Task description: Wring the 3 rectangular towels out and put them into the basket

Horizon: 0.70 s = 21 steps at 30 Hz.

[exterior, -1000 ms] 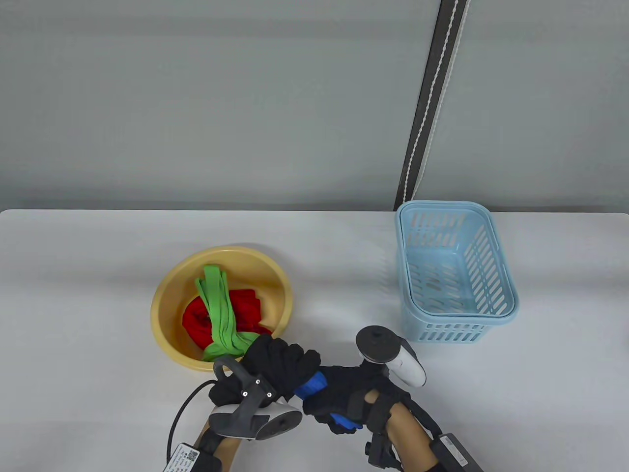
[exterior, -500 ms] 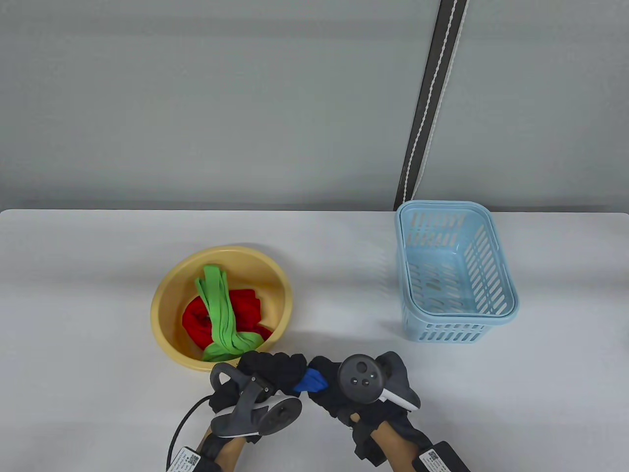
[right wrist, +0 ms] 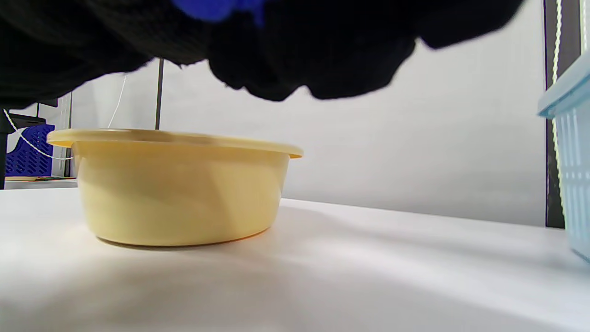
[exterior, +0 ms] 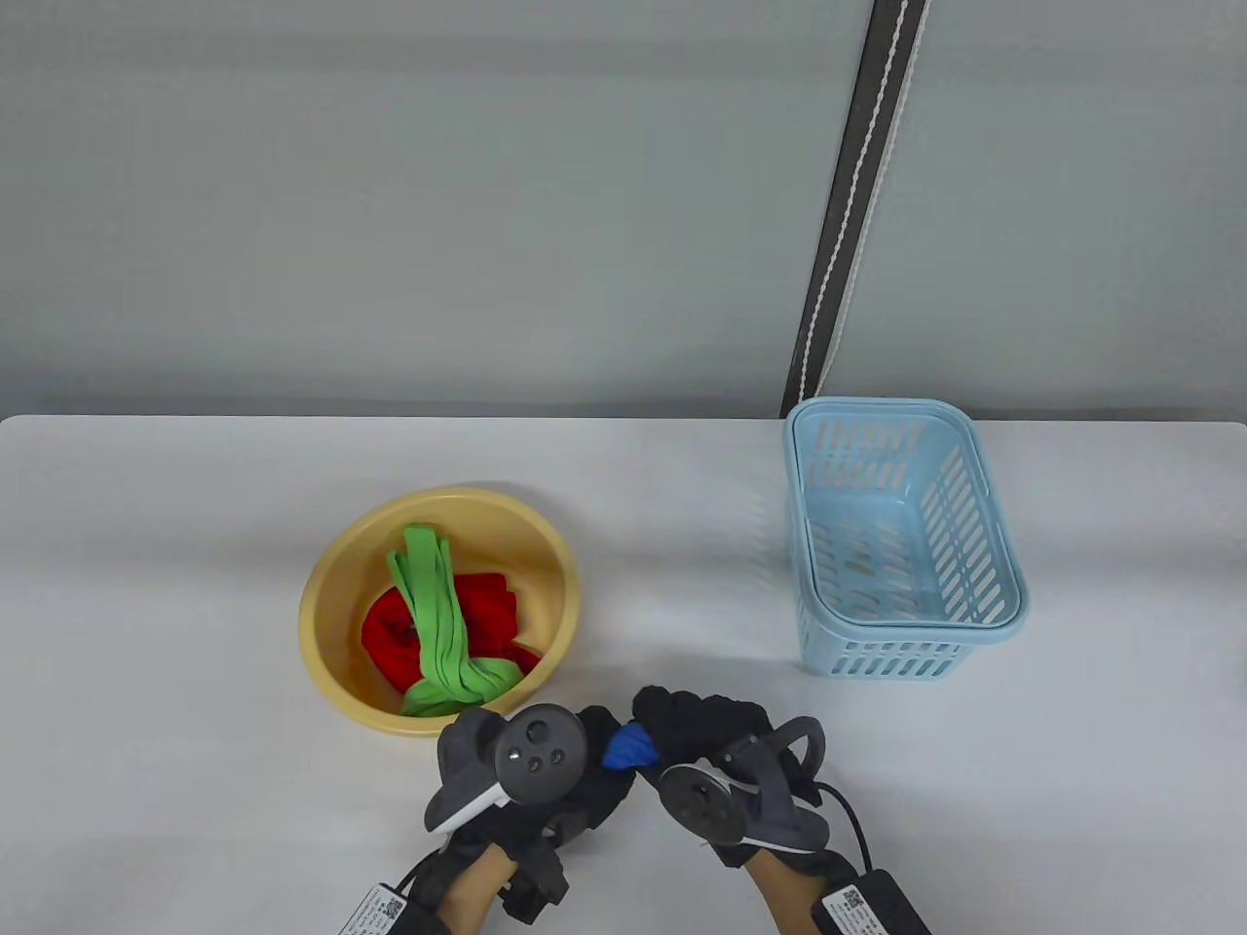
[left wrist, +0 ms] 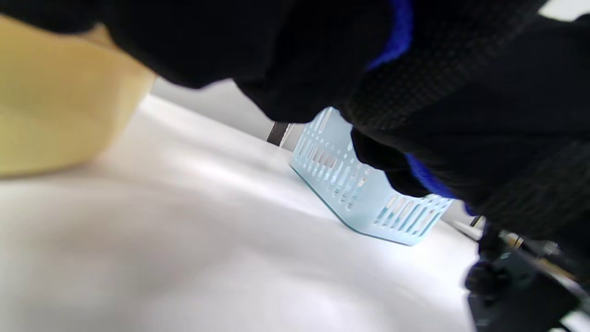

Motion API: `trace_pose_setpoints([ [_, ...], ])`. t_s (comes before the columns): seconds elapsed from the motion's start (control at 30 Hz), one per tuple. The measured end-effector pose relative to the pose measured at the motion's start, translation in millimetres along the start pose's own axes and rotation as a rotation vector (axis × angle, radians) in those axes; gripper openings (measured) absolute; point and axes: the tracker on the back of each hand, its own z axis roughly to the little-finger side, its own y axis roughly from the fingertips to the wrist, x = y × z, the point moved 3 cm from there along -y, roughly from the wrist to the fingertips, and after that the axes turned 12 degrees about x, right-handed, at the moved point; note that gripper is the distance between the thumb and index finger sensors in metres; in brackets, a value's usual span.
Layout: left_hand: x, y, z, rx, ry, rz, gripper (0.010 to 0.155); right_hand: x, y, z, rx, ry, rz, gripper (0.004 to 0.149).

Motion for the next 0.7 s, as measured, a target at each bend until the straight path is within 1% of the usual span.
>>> trace_pose_setpoints([
  [0.13,1.4,-2.1,7.0,-0.032,0.185,0.019,0.044,5.3,-1.2,1.6,0.003,0.012,0.034,0.039],
  [0.27,6.9,-4.1,13.9,-0.059,0.405,0.043,0.046,10.7,-1.1,3.0,0.011,0.037,0.074,0.039],
  [0.4,17.5,-6.1,21.3,-0.089,0.634,0.093,0.047,11.4,-0.2,6.3,0.001,-0.002,0.087,0.04],
  [0.53,30.0,-8.4,26.2,-0.094,0.854,0.15,0.047,12.3,-0.9,7.7,0.001,0.008,0.099,0.04],
  [0.6,38.1,-9.6,27.4,-0.09,0.949,0.184,0.046,12.4,-0.7,7.9,0.005,0.021,0.108,0.04],
  [0.63,43.5,-10.2,27.1,-0.083,1.027,0.213,0.045,12.6,-0.8,8.1,0.006,0.027,0.111,0.04],
  [0.7,48.9,-11.7,26.0,-0.073,1.129,0.232,0.045,14.6,-1.5,8.6,0.001,0.022,0.129,0.04],
])
